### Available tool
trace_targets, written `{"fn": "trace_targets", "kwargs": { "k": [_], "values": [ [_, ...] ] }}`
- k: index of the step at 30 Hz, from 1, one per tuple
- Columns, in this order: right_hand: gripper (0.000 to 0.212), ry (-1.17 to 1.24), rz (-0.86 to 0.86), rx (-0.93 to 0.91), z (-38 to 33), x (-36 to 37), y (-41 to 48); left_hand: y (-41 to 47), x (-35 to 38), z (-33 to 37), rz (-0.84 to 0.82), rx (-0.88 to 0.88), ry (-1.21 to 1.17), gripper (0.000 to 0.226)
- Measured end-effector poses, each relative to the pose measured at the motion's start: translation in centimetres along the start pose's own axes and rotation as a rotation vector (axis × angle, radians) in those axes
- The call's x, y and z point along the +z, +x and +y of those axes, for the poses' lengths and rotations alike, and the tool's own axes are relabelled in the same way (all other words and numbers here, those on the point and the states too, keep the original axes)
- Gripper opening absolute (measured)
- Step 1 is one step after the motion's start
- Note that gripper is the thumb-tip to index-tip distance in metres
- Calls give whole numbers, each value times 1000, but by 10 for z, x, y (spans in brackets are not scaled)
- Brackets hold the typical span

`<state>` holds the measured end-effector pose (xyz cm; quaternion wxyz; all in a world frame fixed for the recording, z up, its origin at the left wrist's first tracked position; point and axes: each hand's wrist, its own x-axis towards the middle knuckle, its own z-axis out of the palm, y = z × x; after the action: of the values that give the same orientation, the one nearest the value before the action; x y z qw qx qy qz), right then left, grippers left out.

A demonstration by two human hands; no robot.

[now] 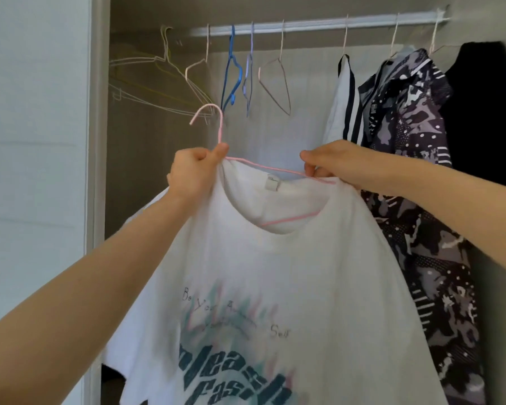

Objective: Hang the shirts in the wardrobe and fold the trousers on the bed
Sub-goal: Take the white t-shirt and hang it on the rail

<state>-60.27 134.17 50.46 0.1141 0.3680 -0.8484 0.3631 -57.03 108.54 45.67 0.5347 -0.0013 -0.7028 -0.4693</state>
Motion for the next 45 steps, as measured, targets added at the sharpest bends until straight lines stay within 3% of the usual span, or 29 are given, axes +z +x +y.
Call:
{"fn": "trace_targets", "kwargs": {
  "k": [3, 8, 13, 21, 25, 31, 36, 40, 45],
  "values": [
    [11, -36, -10, -63, 10, -11, -6, 5, -6, -2, 30, -56, -38, 55],
    [44, -91, -62, -249, 26, -15, -21, 11, -15, -3, 61, -93, -113, 43],
    [13, -193, 94, -345, 35, -17, -15, 15, -20, -5, 56, -81, -98, 53],
    [11, -349, 98, -313, 41, -27, -10, 17, -21, 2, 14, 24, 12, 56],
    [16, -147, 134, -321, 41, -26, -12, 19, -22, 6, -14, 51, -24, 61],
    [13, -113, 111, -289, 28, -20, -6, 15, -12, 17, -129, 102, -79, 61],
    [13, 0, 172, -337, 6, 8, 0, 0, 24, 38, -187, 221, 116, 57],
    [20, 51, 229, -244, 5, 16, 9, -6, 37, 43, -177, 307, 184, 58],
    [29, 162, 269, -131, 16, 3, -1, 1, 12, 24, -319, 452, 312, 50]
  ]
}}
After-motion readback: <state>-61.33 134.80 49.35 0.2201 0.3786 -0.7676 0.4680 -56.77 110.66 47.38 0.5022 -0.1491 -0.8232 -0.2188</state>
